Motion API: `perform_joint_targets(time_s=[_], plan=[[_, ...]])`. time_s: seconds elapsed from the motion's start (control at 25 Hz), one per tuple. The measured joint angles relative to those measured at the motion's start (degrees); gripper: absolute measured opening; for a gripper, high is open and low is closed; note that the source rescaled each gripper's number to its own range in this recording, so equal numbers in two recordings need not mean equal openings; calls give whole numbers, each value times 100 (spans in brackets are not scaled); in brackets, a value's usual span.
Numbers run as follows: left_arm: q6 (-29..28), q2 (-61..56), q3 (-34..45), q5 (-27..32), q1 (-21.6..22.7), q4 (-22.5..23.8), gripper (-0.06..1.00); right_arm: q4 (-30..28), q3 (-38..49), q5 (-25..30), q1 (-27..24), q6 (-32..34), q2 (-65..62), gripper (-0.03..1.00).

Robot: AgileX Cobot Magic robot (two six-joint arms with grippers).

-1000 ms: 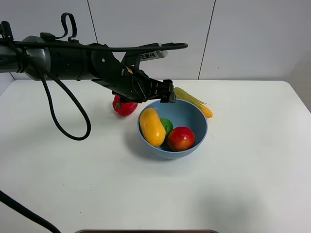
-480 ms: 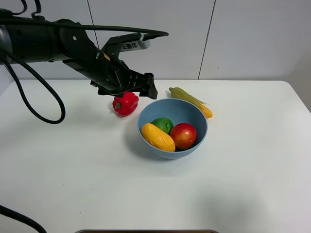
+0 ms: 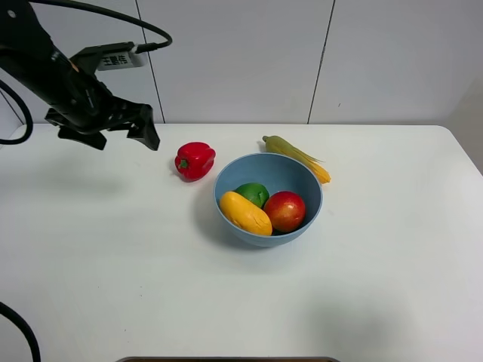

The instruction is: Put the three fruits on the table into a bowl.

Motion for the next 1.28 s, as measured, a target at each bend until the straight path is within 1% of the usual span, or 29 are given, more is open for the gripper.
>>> perform_joint_targets(time_s=[0.16, 0.32, 0.4, 0.52, 0.76, 0.84, 1.0, 1.28], plan=[[53, -327, 0, 787, 473, 91, 99, 0, 0, 0, 0, 0, 0, 46], [53, -802, 0, 1631, 869, 303, 99, 0, 0, 0, 0, 0, 0, 46], [48, -1091, 0, 1880, 997, 458, 99, 0, 0, 0, 0, 0, 0, 46], [48, -1563, 0, 1990, 1033, 729, 99, 0, 0, 0, 0, 0, 0, 46], [48, -2626, 6, 2011, 1051, 1241, 99, 0, 0, 0, 0, 0, 0, 46], [10, -3004, 146, 1997, 1051, 1375, 99, 0, 0, 0, 0, 0, 0, 46], [-174, -3908, 822, 2015, 1051, 1570, 99, 0, 0, 0, 0, 0, 0, 46], [-363, -5586, 2171, 1922, 1051, 1679, 99, 0, 0, 0, 0, 0, 0, 46]])
